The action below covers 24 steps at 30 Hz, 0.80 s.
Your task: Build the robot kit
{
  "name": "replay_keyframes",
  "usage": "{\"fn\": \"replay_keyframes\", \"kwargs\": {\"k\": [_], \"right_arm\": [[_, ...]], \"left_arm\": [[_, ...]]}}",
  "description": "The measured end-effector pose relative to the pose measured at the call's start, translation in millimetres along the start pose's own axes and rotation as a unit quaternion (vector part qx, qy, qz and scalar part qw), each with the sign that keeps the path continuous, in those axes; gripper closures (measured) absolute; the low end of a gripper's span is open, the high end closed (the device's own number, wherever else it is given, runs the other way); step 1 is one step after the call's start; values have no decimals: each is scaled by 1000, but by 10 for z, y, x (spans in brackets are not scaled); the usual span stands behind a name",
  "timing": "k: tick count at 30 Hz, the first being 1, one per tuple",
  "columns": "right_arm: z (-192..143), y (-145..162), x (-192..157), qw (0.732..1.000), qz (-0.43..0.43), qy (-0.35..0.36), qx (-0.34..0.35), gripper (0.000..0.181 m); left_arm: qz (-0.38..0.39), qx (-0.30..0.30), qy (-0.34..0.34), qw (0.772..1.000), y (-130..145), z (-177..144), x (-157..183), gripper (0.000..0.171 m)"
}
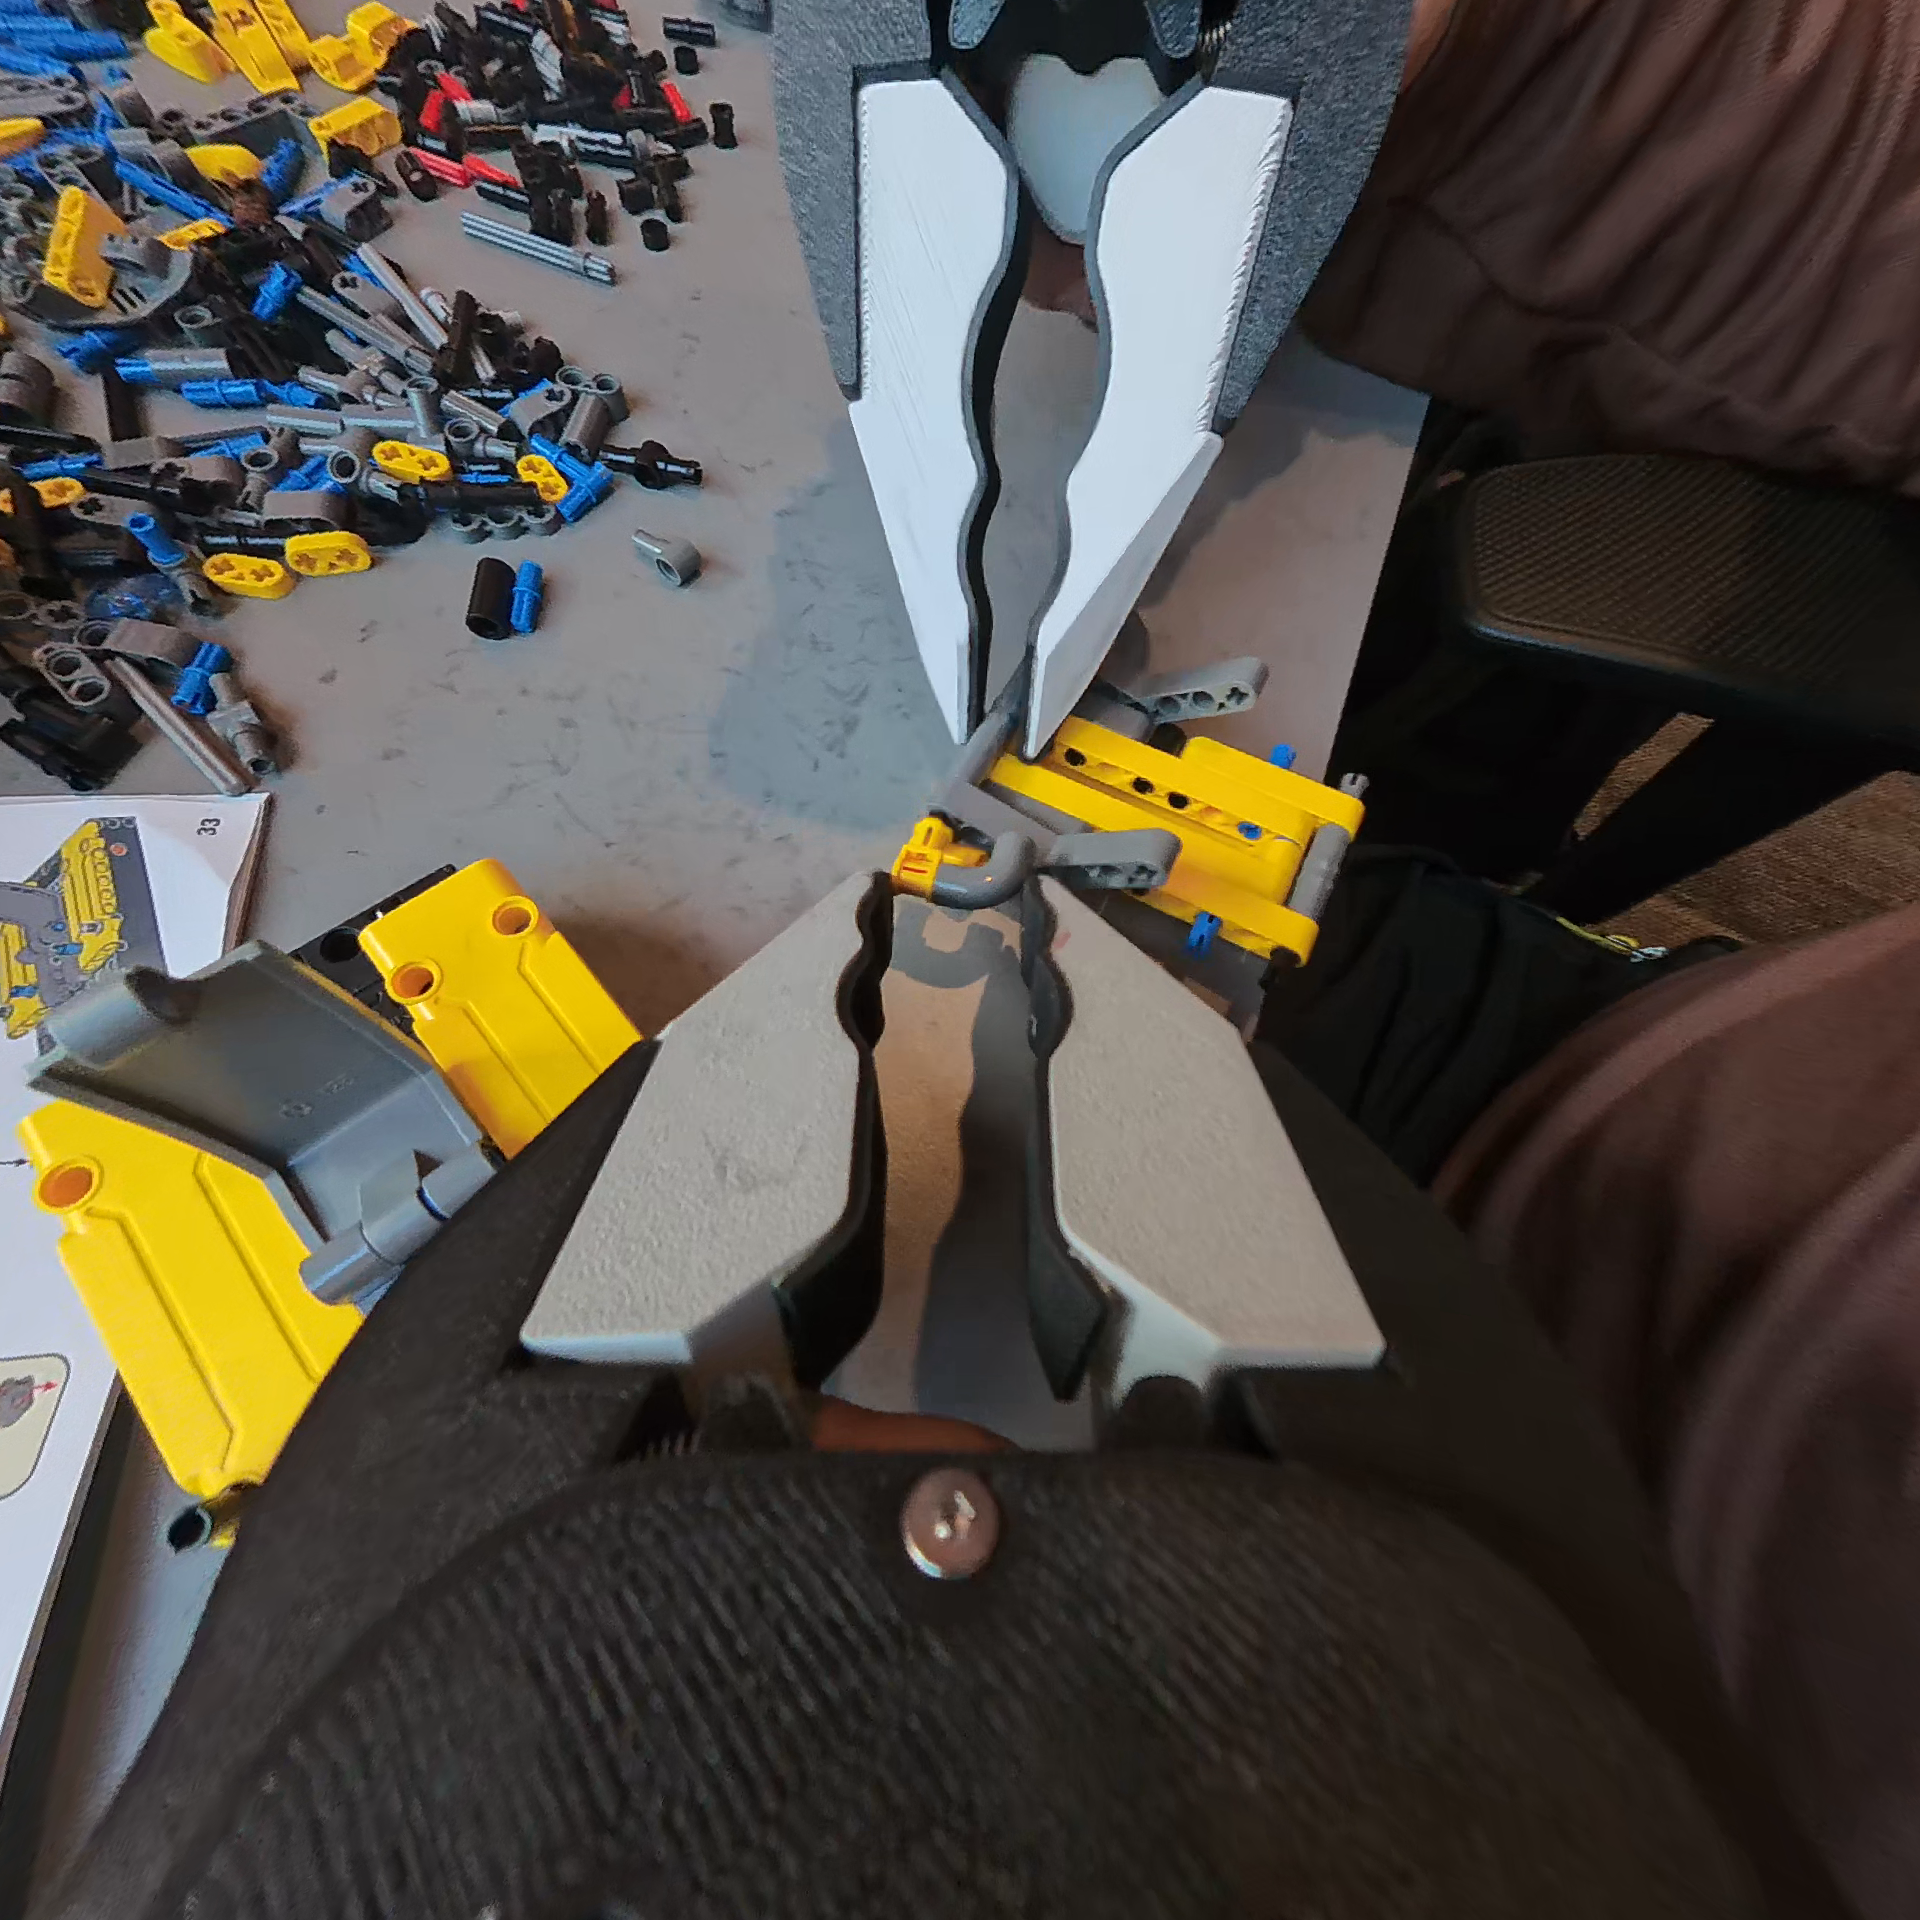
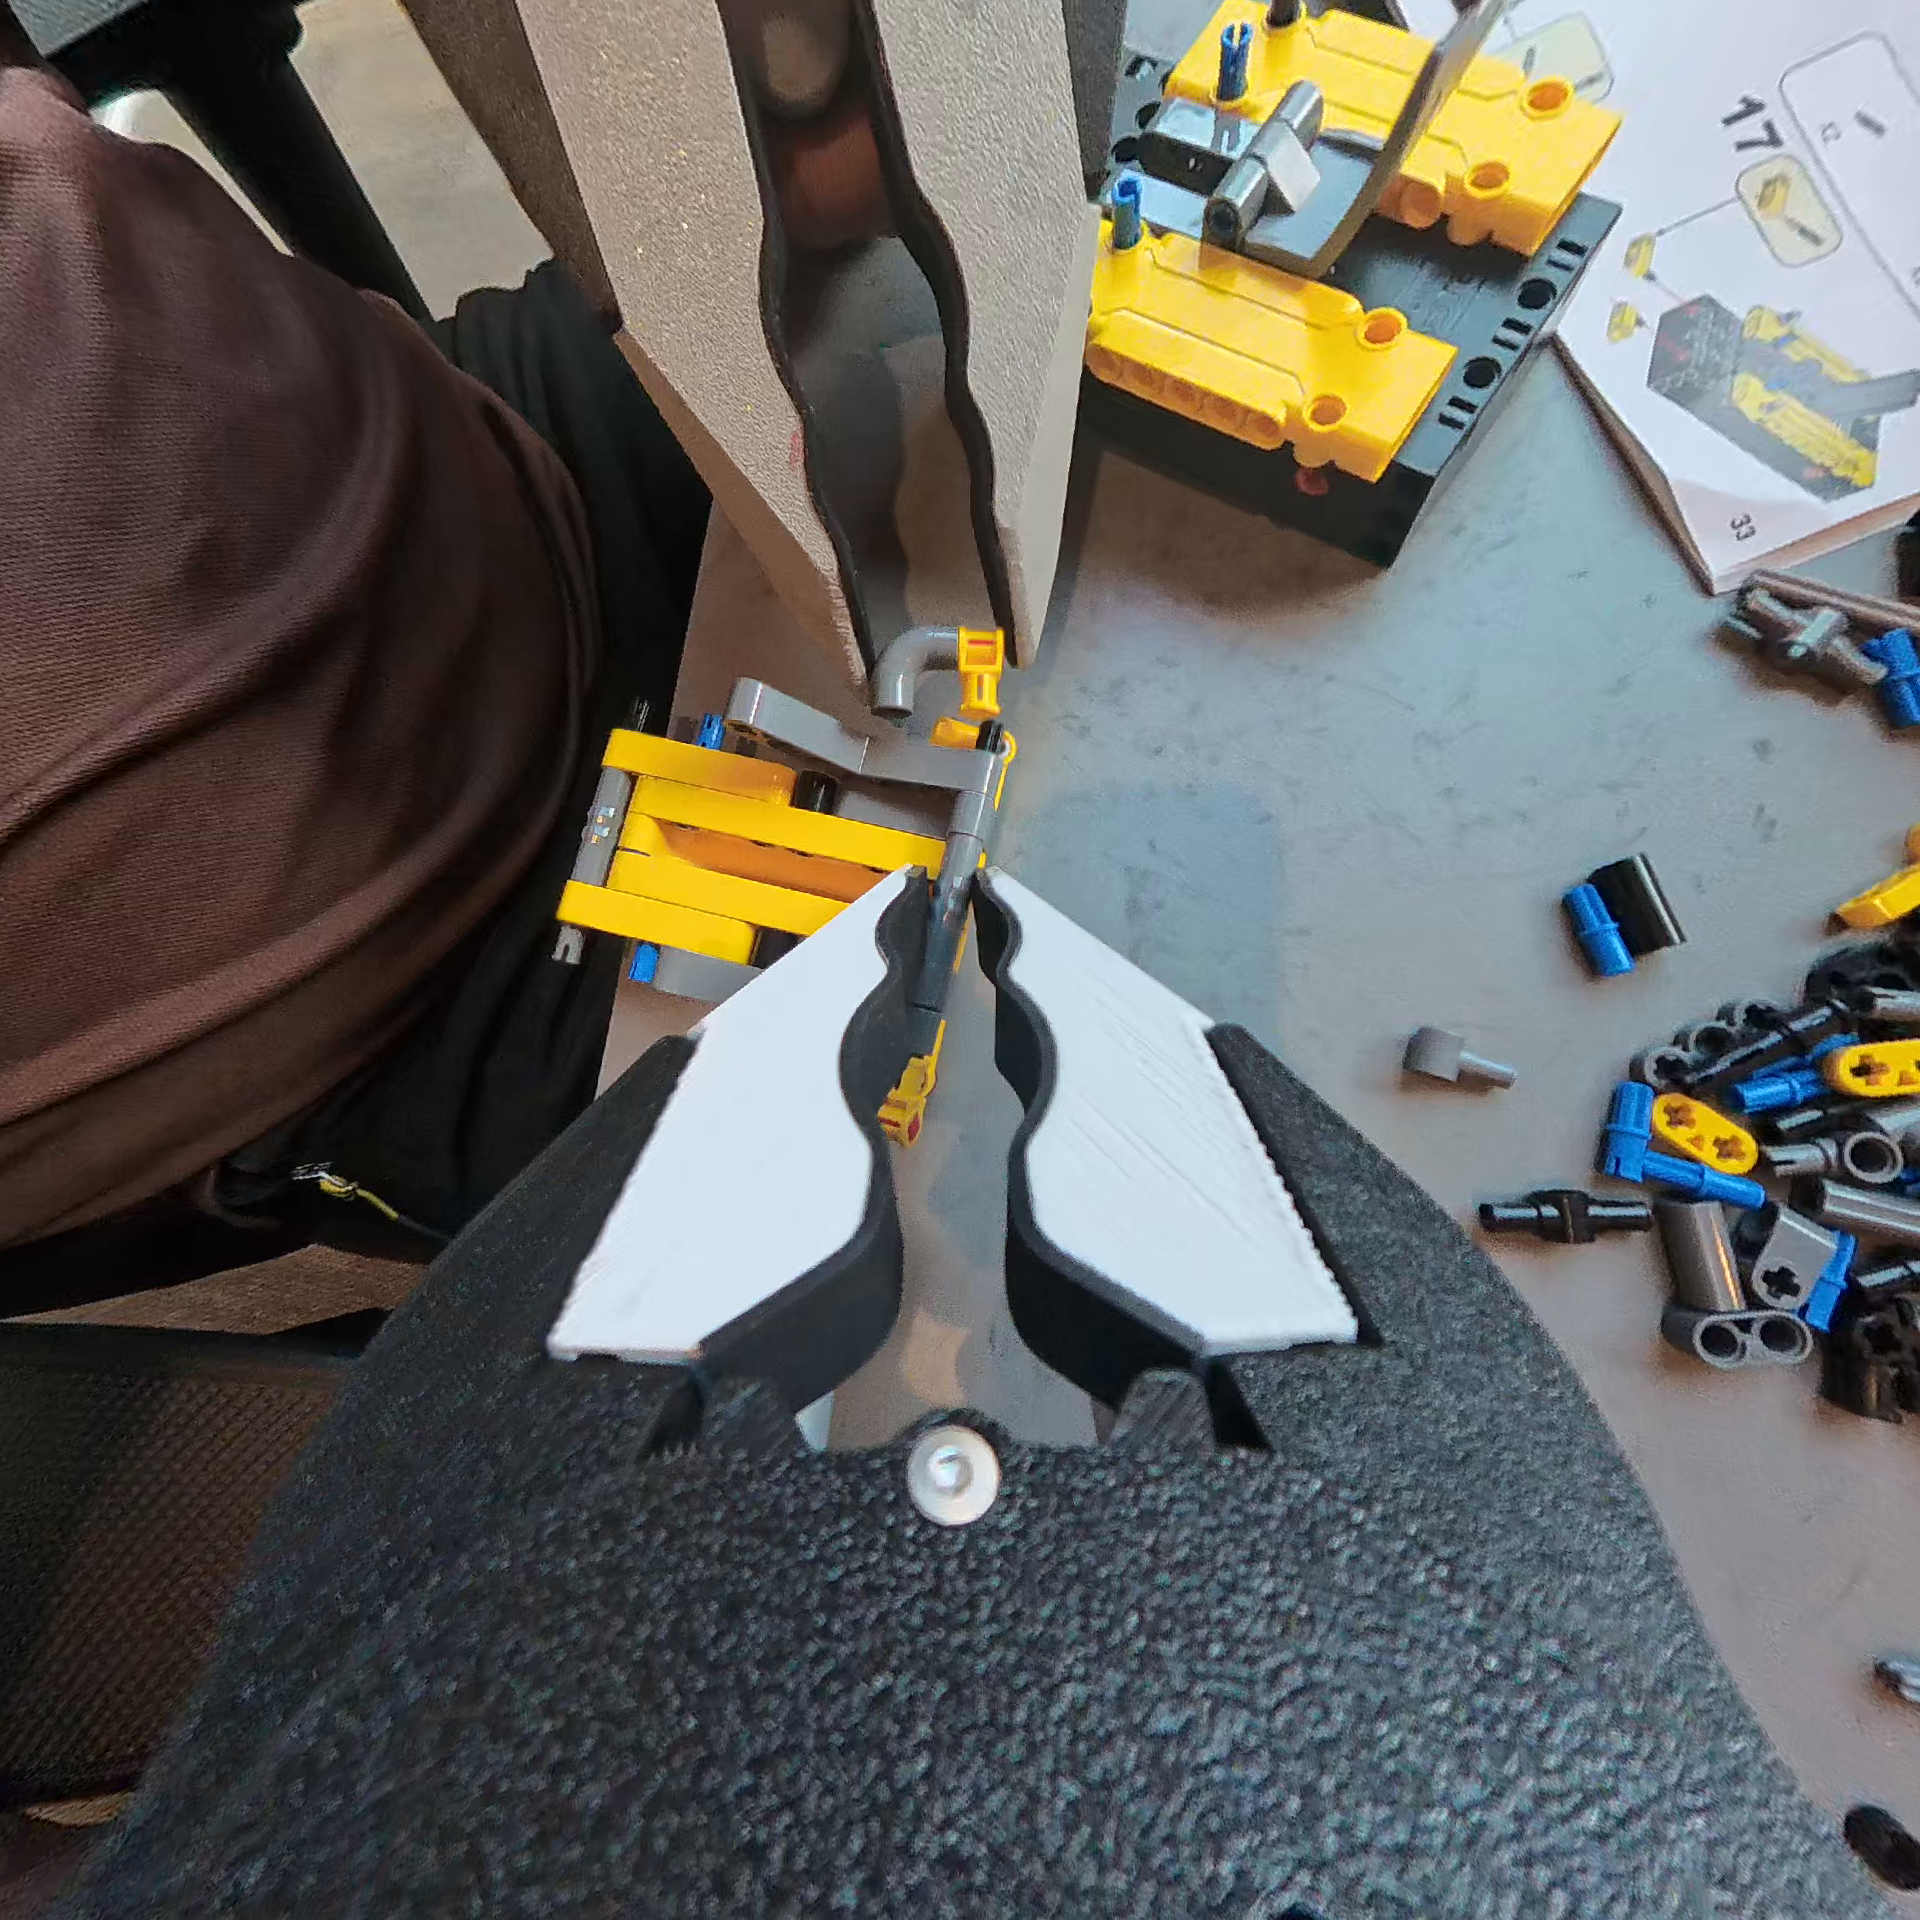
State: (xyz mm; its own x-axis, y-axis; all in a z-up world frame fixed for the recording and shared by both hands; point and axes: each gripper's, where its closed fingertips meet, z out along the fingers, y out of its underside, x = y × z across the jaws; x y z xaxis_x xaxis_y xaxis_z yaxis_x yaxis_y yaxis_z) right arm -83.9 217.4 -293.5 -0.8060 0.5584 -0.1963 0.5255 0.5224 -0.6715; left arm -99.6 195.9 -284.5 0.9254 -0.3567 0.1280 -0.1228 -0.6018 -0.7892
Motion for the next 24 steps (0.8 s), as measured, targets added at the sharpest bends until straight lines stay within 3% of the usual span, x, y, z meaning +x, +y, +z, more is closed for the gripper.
{"fn": "replay_keyframes", "kwargs": {"k": [24], "right_arm": [[95,-78,-112,996,-78,0,44,172]], "left_arm": [[55,-47,34,997,207,-54,59,150]]}}
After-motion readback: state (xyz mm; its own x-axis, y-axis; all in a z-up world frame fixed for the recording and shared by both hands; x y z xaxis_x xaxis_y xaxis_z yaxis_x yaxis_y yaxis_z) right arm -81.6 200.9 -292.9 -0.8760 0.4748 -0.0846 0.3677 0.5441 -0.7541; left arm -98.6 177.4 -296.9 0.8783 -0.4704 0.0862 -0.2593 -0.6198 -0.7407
